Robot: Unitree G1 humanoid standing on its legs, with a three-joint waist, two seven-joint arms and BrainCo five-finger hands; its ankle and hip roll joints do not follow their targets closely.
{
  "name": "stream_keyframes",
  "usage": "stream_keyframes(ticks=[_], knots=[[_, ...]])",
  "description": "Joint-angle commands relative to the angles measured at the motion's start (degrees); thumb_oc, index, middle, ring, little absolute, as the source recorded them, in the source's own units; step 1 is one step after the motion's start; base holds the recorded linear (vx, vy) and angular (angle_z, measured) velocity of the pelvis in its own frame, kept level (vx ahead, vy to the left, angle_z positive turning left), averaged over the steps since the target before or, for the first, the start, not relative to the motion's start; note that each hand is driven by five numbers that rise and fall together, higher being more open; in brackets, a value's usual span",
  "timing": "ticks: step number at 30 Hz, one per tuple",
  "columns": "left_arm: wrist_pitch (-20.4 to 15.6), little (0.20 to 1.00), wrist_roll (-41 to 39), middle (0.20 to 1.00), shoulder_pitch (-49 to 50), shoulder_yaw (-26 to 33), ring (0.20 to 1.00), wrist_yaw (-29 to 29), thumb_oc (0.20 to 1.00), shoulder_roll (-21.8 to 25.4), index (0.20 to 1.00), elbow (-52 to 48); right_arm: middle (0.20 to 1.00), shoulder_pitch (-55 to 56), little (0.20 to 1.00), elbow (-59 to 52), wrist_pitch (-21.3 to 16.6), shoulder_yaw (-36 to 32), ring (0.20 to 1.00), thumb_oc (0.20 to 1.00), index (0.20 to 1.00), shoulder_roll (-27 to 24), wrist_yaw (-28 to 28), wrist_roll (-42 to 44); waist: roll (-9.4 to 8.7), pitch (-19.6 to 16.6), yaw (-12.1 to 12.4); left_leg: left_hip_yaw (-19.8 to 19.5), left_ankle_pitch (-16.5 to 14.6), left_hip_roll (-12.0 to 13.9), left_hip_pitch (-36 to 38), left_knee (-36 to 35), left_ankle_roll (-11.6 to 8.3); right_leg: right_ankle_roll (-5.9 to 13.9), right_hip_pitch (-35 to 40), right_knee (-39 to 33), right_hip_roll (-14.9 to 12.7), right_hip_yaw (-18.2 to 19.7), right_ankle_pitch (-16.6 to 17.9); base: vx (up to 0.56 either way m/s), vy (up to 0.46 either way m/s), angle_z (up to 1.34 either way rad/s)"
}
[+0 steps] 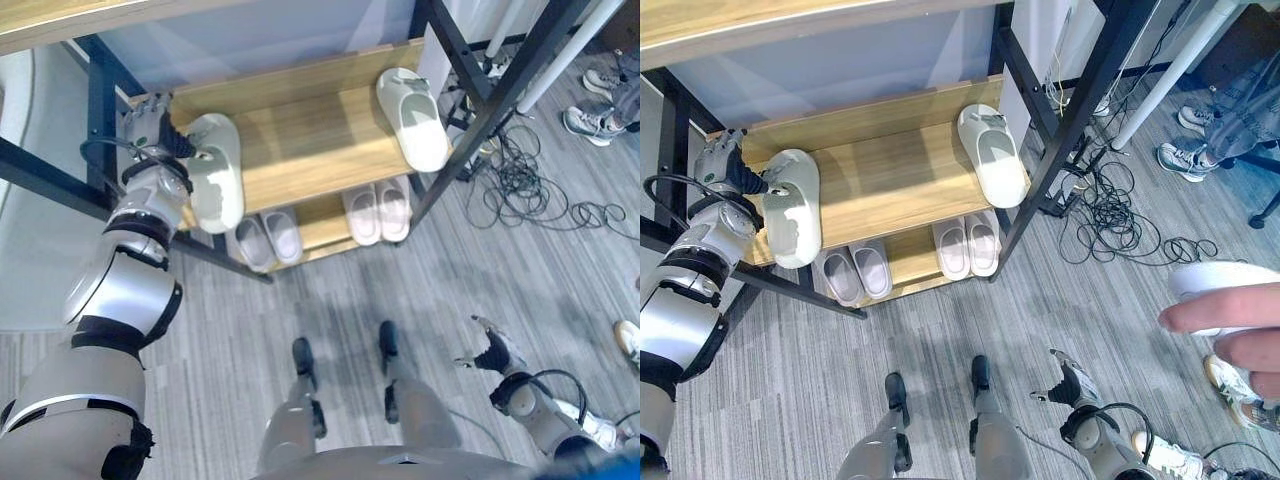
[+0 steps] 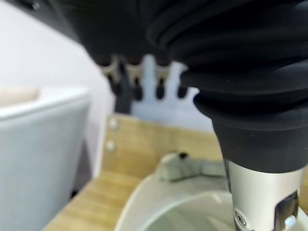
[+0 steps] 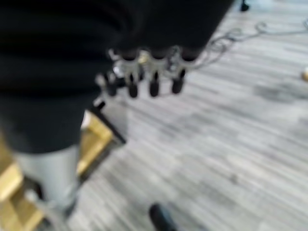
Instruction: Arrange the slippers neatly on the shoe rack.
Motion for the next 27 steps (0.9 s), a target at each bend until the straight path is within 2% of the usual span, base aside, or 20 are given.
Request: stream_keyframes(ticks=[1, 5, 6, 7, 8, 10, 15, 17, 20, 21, 24, 25, 26, 27], knots=[[-0.65, 1.0, 0.74, 1.0, -6.43, -1.01, 1.0, 0.71, 1.0, 3.41, 1.0, 1.99, 1.0, -1.57, 1.0, -1.95, -1.32, 0.39, 1.0, 1.0, 1.0, -2.32, -0.42, 1.61, 0.67, 2.88, 0.95, -4.68, -3.04, 0.82, -0.99, 0.41, -2.99, 6.19, 0.52, 2.65, -3.67, 0.22, -6.3, 0.0, 0.0, 0.0], [-0.62, 1.0, 1.41, 1.0, -6.08, -1.51, 1.0, 0.51, 1.0, 3.34, 1.0, 2.1, 1.0, -0.69, 1.0, -2.85, -1.42, 0.15, 1.0, 1.0, 1.0, -2.26, -0.4, 1.5, 0.64, 3.36, 0.95, -4.59, -2.91, 0.86, -1.4, 0.41, -3.01, 6.22, 0.13, 2.7, -3.71, 0.21, -6.16, 0.0, 0.0, 0.0], [-0.46, 0.235, 2.04, 0.235, -5.97, -1.84, 0.235, 0.48, 0.235, 3.45, 0.235, 2.04, 1.0, -0.37, 1.0, -3.08, -1.54, 0.12, 1.0, 1.0, 1.0, -2.29, -0.35, 1.45, 0.61, 3.45, 0.9, -4.56, -2.88, 0.9, -1.45, 0.41, -3.03, 6.22, 0.05, 2.69, -3.68, 0.24, -6.12, 0.0, 0.0, 0.0], [-0.24, 0.2, 3.12, 0.2, -5.57, -2.53, 0.2, -0.14, 0.2, 3.48, 0.2, 2.37, 1.0, -0.27, 1.0, -3.31, -1.6, 0.03, 1.0, 1.0, 1.0, -2.52, -0.33, 1.43, 0.58, 3.6, 0.83, -4.56, -2.84, 1.0, -1.55, 0.41, -3.04, 6.25, -0.11, 2.75, -3.64, 0.21, -6.09, 0.0, 0.0, 0.0], [1.23, 0.2, 4.93, 0.2, -4.85, -2.5, 0.2, -0.25, 0.2, 1.99, 0.2, 3.08, 1.0, -2.9, 1.0, 0.07, -1.05, 1.15, 1.0, 1.0, 1.0, -2.08, -1.13, 1.16, 0.73, 3.71, 1.26, -4.73, -2.66, 0.98, -1.86, 0.41, -2.96, 6.17, -0.24, 2.72, -3.62, 0.13, -6.08, 0.0, 0.0, 0.0], [1.89, 0.2, 4.04, 0.2, -3.57, -1.18, 0.2, -1.01, 0.2, 1.11, 0.2, 6.17, 1.0, -4.1, 1.0, 1.43, -0.7, 2.01, 1.0, 1.0, 1.0, -1.12, -2.0, 0.67, 0.77, 3.8, 1.19, -4.57, -2.58, 1.09, -2.06, 0.41, -3.03, 6.15, -0.64, 2.68, -3.59, 0.39, -5.96, 0.0, 0.0, 0.0], [1.99, 0.2, 4.91, 0.2, -1.85, -0.12, 0.2, 0.23, 0.2, 2.54, 0.2, 6.45, 1.0, -4.16, 1.0, 0.4, -0.68, 2.4, 1.0, 1.0, 1.0, -2.03, -2.28, -0.08, 0.87, 3.72, 0.92, -4.21, -2.63, 1.42, -2.14, 0.41, -3.11, 6.04, -1.1, 2.8, -3.54, 0.69, -5.99, 0.0, -0.002, -0.01], [1.8, 0.2, 4.92, 0.2, -0.69, 0.54, 0.2, 0.73, 0.2, 1.64, 0.2, 5.31, 1.0, -3.76, 1.0, -0.13, -0.82, 2.4, 1.0, 1.0, 1.0, -2.29, -2.46, -0.4, 0.97, 3.73, 0.87, -4.08, -2.67, 1.43, -2.07, 0.41, -3.14, 5.99, -1.09, 2.93, -3.55, 0.77, -6.11, 0.0, 0.0, 0.0], [0.91, 0.2, 2.36, 0.2, -4.07, 0.5, 0.2, 2.19, 0.2, -3.26, 0.2, 1.06, 1.0, -4.48, 1.0, -0.28, -0.36, 2.25, 1.0, 1.0, 1.0, -2.65, -2.84, -0.28, 1.52, 3.97, 0.69, -4.08, -2.63, 1.43, -1.85, 0.41, -3.16, 5.79, -1.08, 3.21, -3.51, 0.74, -6.35, 0.0, -0.01, 0.0], [0.93, 0.2, 2.34, 0.2, -4.14, 0.48, 0.2, 2.2, 0.2, -3.31, 0.2, 1.07, 1.0, -4.5, 1.0, -0.28, -0.36, 2.19, 1.0, 1.0, 1.0, -2.67, -2.83, -0.27, 1.56, 4.05, 0.73, -4.09, -2.64, 1.45, -1.81, 0.41, -3.16, 5.79, -1.04, 3.23, -3.49, 0.72, -6.37, 0.0, 0.0, 0.0], [-0.54, 0.2, -0.81, 0.2, -6.02, 1.07, 0.2, 3.93, 0.2, -9.21, 0.2, -3.31, 1.0, -4.47, 1.0, -0.31, 0.05, 2.3, 1.0, 1.0, 1.0, -2.28, -3.21, -0.51, 2.13, 4.55, 0.61, -4.0, -2.65, 1.27, -1.64, 0.41, -3.08, 5.7, -0.86, 3.27, -3.48, 1.02, -6.51, 0.0, -0.023, 0.0], [-0.51, 0.2, -0.82, 0.2, -6.02, 1.07, 0.2, 3.94, 0.2, -9.27, 0.2, -3.32, 1.0, -4.44, 1.0, -0.31, 0.05, 2.26, 1.0, 1.0, 1.0, -2.3, -3.21, -0.51, 2.16, 4.57, 0.65, -4.0, -2.67, 1.28, -1.61, 0.41, -3.08, 5.7, -0.84, 3.27, -3.47, 1.03, -6.52, 0.01, -0.031, 0.01], [-0.82, 0.2, -0.74, 0.2, -6.74, 0.55, 0.2, 5.03, 0.2, -13.68, 0.2, -5.23, 1.0, -4.67, 1.0, 0.32, 0.29, 2.57, 1.0, 1.0, 1.0, -1.88, -3.27, -0.52, 2.38, 4.75, 0.45, -3.85, -2.74, 1.24, -1.44, 0.41, -3.06, 5.63, -0.84, 3.32, -3.43, 1.32, -6.65, 0.0, 0.0, 0.0], [-0.87, 0.2, -0.58, 0.2, -6.86, 0.32, 0.2, 4.99, 0.2, -15.06, 0.2, -5.53, 1.0, -4.67, 1.0, 0.58, 0.37, 2.65, 1.0, 1.0, 1.0, -1.79, -3.25, -0.49, 2.54, 4.75, 0.42, -3.81, -2.78, 1.21, -1.28, 0.41, -3.05, 5.59, -0.83, 3.37, -3.41, 1.44, -6.71, 0.02, -0.034, -0.01]])
